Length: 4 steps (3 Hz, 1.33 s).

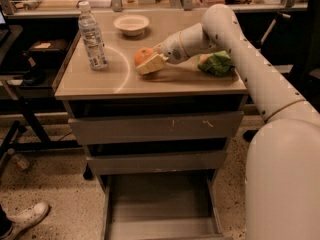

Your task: Pick orange from bottom drawer and place on counter

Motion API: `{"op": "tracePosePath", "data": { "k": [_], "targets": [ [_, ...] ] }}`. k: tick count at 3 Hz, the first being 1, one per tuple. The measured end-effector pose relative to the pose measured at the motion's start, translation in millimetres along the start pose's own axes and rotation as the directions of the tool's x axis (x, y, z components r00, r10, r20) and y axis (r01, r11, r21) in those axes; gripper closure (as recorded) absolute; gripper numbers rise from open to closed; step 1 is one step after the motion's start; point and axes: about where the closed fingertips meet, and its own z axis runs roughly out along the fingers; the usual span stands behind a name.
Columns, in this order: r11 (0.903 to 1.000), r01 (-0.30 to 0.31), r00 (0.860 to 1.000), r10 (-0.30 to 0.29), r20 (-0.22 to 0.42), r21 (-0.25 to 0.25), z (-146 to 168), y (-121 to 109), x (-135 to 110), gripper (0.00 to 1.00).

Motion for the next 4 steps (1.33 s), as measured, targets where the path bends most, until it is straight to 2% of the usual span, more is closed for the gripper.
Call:
{"op": "tracePosePath", "data": {
  "k": [2, 3, 4],
  "targets": [
    [1.0, 0.0, 1.0, 0.0, 0.0, 0.0, 0.1, 0.0, 0.0, 0.12],
    [1.0, 0.0, 1.0, 0.0, 0.0, 0.0, 0.1, 0.0, 0.0, 0.0],
    [1.0, 0.0, 1.0, 0.0, 0.0, 0.0, 0.1, 0.0, 0.0, 0.0]
  ]
}}
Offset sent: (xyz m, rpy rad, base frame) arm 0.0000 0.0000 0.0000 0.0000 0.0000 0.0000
